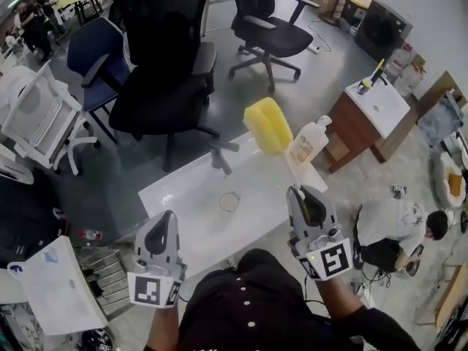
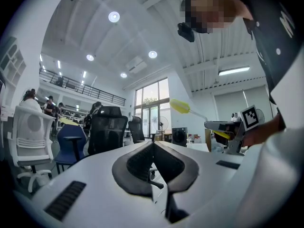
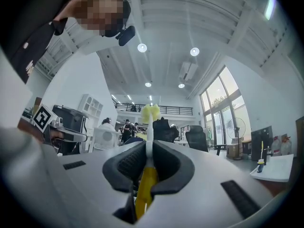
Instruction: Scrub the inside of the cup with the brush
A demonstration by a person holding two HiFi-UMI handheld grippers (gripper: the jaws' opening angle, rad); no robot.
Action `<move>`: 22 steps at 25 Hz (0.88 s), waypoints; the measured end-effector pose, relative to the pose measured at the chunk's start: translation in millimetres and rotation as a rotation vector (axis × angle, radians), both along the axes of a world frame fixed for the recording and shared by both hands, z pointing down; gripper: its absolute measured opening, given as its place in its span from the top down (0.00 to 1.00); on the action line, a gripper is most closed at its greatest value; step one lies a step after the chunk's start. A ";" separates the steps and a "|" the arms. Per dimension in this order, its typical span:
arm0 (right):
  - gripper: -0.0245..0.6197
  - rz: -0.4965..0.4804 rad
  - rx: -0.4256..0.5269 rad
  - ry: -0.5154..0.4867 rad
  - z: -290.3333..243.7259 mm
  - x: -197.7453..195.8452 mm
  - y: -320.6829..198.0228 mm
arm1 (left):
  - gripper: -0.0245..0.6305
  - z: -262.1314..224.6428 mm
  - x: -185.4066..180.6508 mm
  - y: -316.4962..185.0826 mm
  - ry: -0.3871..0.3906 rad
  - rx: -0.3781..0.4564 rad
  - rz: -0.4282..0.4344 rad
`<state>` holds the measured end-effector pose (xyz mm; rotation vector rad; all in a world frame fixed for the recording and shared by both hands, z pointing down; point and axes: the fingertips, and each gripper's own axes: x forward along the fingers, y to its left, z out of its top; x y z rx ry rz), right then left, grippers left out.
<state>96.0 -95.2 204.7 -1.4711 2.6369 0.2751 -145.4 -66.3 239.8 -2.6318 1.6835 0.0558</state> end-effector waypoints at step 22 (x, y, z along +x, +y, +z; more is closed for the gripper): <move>0.89 -0.383 -0.088 0.253 66.0 -7.0 -83.5 | 0.92 136.9 69.3 -65.7 -0.320 -0.211 0.221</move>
